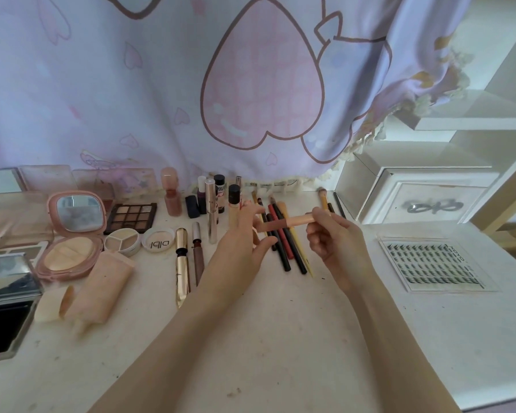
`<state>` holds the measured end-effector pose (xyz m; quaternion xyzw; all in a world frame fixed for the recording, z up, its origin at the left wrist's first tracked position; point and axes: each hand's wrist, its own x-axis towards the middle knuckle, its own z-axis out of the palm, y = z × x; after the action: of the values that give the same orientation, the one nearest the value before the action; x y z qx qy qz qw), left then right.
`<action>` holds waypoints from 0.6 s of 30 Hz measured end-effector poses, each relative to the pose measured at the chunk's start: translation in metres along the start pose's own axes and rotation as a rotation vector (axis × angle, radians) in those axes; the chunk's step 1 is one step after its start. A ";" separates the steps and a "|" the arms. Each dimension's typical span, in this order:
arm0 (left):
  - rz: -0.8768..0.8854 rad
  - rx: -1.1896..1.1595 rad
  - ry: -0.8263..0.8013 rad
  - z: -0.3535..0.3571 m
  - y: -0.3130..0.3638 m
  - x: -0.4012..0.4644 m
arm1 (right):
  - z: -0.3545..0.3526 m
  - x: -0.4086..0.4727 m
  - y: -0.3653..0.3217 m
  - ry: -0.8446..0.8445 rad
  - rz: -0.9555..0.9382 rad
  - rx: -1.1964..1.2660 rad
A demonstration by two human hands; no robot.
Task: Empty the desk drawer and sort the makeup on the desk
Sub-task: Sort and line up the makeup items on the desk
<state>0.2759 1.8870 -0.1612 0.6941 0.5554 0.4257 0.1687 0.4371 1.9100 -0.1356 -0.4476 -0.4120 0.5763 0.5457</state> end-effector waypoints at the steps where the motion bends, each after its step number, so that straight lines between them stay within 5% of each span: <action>1: 0.061 -0.006 0.011 -0.001 0.001 0.000 | 0.001 0.000 0.001 -0.017 0.029 0.035; 18: 0.088 0.059 0.067 -0.005 0.014 0.000 | 0.005 -0.004 0.009 -0.103 -0.097 0.153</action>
<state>0.2807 1.8808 -0.1479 0.7078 0.5420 0.4393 0.1107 0.4297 1.9056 -0.1429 -0.3541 -0.4156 0.6009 0.5837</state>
